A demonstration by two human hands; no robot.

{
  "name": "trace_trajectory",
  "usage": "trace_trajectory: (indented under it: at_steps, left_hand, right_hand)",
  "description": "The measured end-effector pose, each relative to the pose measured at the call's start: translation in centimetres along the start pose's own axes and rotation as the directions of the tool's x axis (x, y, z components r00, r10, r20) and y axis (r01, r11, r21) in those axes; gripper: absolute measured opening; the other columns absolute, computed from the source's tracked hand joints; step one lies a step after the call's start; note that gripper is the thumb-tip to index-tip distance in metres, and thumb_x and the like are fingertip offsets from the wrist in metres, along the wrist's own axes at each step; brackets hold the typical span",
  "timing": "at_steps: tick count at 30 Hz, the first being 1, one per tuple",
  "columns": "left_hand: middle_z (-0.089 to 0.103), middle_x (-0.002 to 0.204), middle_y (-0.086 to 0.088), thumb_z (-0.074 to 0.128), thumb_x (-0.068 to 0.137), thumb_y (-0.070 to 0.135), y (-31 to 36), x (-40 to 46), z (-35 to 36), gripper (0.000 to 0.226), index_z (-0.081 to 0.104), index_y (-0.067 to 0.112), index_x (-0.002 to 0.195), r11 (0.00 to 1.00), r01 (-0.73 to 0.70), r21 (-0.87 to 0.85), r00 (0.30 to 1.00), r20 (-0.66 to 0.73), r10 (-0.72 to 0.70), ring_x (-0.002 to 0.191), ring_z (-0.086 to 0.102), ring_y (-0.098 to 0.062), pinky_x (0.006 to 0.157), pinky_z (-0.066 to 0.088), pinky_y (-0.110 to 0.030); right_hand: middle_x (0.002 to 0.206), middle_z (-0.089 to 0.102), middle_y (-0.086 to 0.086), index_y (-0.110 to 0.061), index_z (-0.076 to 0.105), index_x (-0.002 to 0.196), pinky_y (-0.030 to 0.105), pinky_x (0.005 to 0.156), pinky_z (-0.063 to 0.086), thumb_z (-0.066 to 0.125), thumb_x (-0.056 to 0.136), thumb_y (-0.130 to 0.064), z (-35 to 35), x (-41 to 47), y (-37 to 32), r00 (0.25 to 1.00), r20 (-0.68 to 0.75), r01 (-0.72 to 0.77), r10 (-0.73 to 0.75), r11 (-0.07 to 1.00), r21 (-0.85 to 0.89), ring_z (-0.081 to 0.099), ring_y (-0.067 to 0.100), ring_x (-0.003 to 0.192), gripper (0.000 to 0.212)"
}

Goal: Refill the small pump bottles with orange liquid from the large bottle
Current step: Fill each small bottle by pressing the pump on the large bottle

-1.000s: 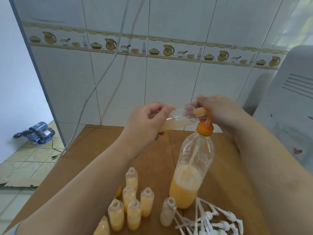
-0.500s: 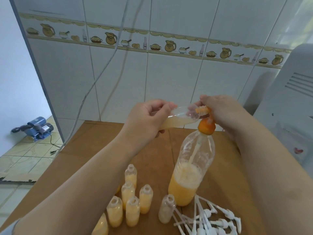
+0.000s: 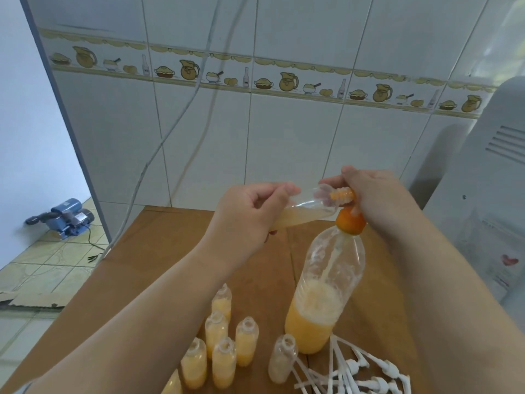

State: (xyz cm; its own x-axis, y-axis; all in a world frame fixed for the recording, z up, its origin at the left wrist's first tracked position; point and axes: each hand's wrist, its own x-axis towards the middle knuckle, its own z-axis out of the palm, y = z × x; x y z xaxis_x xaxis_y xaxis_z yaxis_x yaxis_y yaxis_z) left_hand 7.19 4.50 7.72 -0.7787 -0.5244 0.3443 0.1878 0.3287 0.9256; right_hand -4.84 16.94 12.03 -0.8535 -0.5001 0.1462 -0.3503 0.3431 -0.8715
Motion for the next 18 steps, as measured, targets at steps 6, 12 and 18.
trace_trajectory:
  at_steps: [6, 12, 18]
  left_hand:
    - [0.066, 0.073, -0.011, 0.050, 0.092, 0.038, -0.9, 0.0, 0.7, 0.026, 0.072, 0.024, 0.095, 0.999, 0.027, 0.031, 1.000, -0.012, -0.027, 0.055, 0.053, -0.015, 0.052, 0.047, -0.030]
    - [0.064, 0.061, 0.007, 0.050, 0.093, 0.037, 0.0, 0.4, 0.2, 0.025, 0.072, 0.025, 0.096, 0.999, -0.036, 0.017, 0.999, -0.021, 0.037, 0.051, 0.053, -0.006, 0.047, 0.047, -0.018]
    - [0.066, 0.070, -0.005, 0.049, 0.093, 0.038, -0.9, -0.1, 0.5, 0.026, 0.071, 0.026, 0.095, 1.000, 0.020, 0.014, 1.000, 0.001, -0.020, 0.054, 0.054, -0.011, 0.047, 0.046, -0.018]
  right_hand:
    - [0.089, 0.073, 0.002, -0.016, 0.073, 0.093, 0.019, 0.070, 0.050, 0.035, 0.101, -0.031, 0.6, 0.6, 0.6, 0.997, 0.054, -0.047, 0.048, 0.999, -0.023, 0.064, 0.006, 0.070, 0.041]
    - [0.050, 0.063, -0.019, -0.021, 0.069, 0.089, 0.017, 0.056, 0.038, 0.034, 0.102, -0.033, -0.3, 0.6, 0.0, 1.000, 0.022, -0.003, 0.004, 0.999, -0.045, 0.054, -0.014, 0.044, 0.039]
    - [0.085, 0.074, 0.001, -0.018, 0.072, 0.086, 0.022, 0.071, 0.047, 0.035, 0.101, -0.032, 0.7, 0.5, 1.1, 0.999, -0.014, -0.051, 0.051, 0.998, 0.033, 0.065, 0.008, 0.070, 0.043]
